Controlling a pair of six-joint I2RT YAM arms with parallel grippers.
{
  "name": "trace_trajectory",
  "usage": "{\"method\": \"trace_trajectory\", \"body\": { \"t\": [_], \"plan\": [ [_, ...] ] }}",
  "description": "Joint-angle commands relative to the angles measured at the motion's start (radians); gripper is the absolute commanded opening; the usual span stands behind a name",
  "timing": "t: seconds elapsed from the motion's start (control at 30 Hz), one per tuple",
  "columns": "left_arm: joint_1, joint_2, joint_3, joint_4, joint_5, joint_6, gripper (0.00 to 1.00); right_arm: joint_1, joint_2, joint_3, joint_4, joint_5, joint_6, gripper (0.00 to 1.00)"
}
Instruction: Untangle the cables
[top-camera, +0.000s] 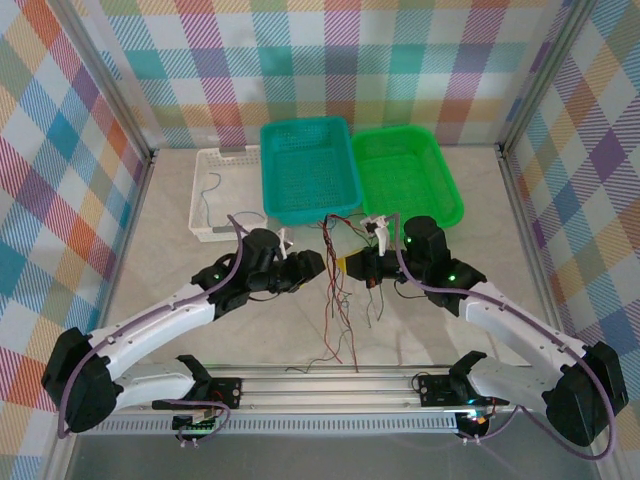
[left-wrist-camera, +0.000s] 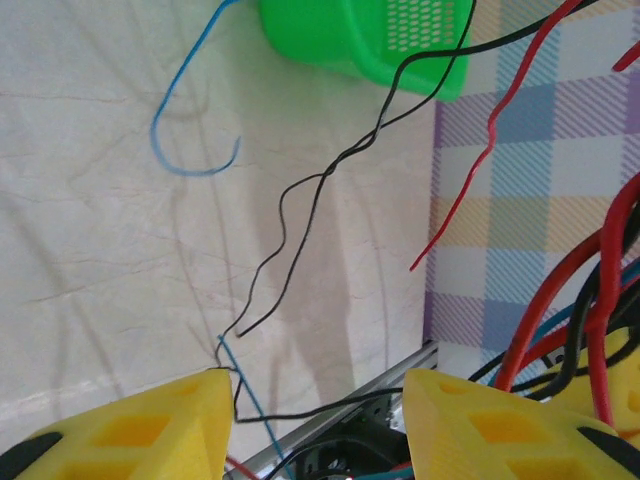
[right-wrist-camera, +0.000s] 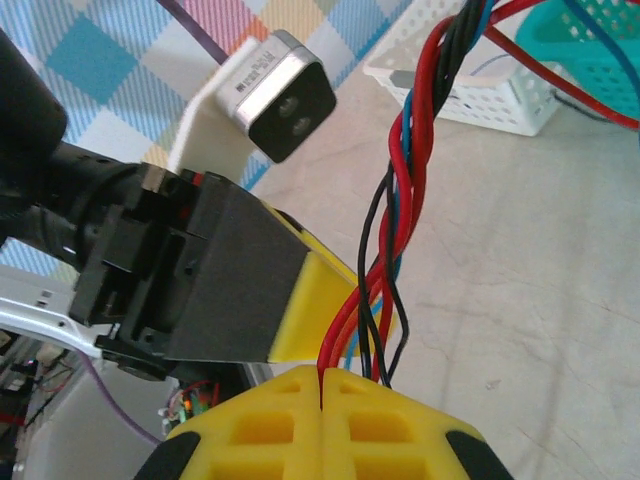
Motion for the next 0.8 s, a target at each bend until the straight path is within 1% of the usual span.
{"method": "trace_trajectory", "body": {
  "t": [0.0, 0.17, 0.23, 0.27, 0.37, 0.43, 0.63, 0.77],
  "plan": [
    [-0.014, -0.035, -0.030, 0.200, 0.012, -0.024, 0.48, 0.002, 0.011, 0.034, 0.061, -0.052, 0.031, 0.00],
    [-0.025, -0.105, -0.087, 0.299, 0.005, -0.014, 0.46, 0.002, 0.005, 0.032, 0.049, -0.022, 0.032, 0.00],
    [-0.026, -0.157, -0.129, 0.326, -0.013, -0.004, 0.41, 0.001, 0.000, 0.032, 0.043, -0.008, 0.032, 0.00],
    [-0.027, -0.181, -0.148, 0.333, -0.025, -0.003, 0.40, 0.002, 0.000, 0.034, 0.043, -0.009, 0.032, 0.00],
    [-0.027, -0.233, -0.201, 0.360, -0.051, -0.004, 0.40, 0.002, 0.002, 0.037, 0.052, -0.019, 0.040, 0.00],
    [-0.029, -0.231, -0.219, 0.384, -0.051, -0.013, 0.40, 0.002, 0.009, 0.037, 0.068, -0.035, 0.052, 0.00],
    [-0.055, -0.160, -0.218, 0.466, -0.044, -0.015, 0.41, 0.002, 0.031, 0.043, 0.102, -0.075, 0.087, 0.00],
    [-0.082, -0.117, -0.190, 0.475, -0.044, 0.011, 0.41, 0.002, 0.031, 0.043, 0.107, -0.078, 0.097, 0.00]
  ]
}}
